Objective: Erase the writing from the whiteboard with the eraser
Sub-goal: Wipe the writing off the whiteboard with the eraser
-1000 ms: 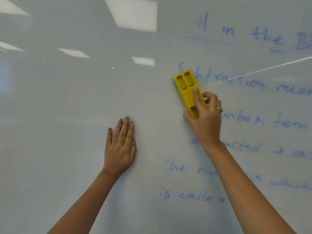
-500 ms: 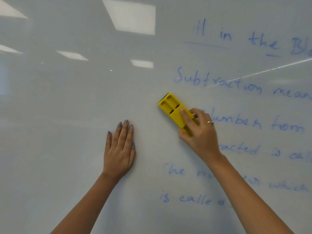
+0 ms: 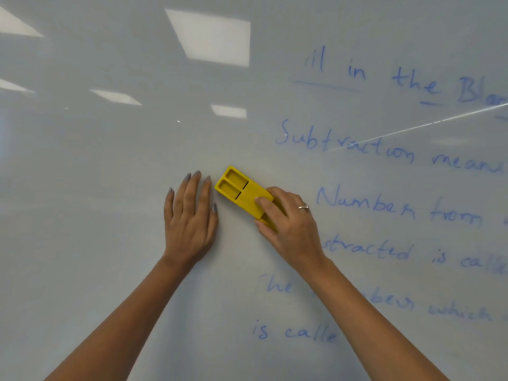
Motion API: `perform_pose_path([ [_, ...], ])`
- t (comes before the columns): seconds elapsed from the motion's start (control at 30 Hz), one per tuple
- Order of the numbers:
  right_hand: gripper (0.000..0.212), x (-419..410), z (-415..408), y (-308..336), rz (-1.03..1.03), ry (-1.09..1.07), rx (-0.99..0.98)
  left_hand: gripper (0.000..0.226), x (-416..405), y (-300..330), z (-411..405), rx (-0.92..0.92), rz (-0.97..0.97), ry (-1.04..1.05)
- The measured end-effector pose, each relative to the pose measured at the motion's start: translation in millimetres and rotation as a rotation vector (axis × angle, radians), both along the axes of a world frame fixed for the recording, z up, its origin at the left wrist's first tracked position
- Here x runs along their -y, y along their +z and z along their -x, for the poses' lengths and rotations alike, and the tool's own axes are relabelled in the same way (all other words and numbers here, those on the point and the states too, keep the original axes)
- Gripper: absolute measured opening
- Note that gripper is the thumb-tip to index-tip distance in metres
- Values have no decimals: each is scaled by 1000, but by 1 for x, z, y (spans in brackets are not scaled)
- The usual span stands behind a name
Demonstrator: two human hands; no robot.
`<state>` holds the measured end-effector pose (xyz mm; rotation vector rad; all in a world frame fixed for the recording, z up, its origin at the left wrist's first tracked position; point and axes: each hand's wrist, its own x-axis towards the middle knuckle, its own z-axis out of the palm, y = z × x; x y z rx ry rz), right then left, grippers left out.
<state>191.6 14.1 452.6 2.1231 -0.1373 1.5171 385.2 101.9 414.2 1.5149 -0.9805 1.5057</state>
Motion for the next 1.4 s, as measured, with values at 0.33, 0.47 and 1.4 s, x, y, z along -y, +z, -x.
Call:
perform_pose_path([
  [0.33, 38, 34, 44, 72, -120, -25, 301, 56, 25, 92, 17, 67, -101, 5],
  [0.47, 43, 61, 77, 94, -285, -37, 590, 57, 32, 89, 14, 53, -96, 13],
  [1.4, 48, 43, 38, 111, -300, -1, 639, 57, 29, 88, 17, 54, -85, -37],
])
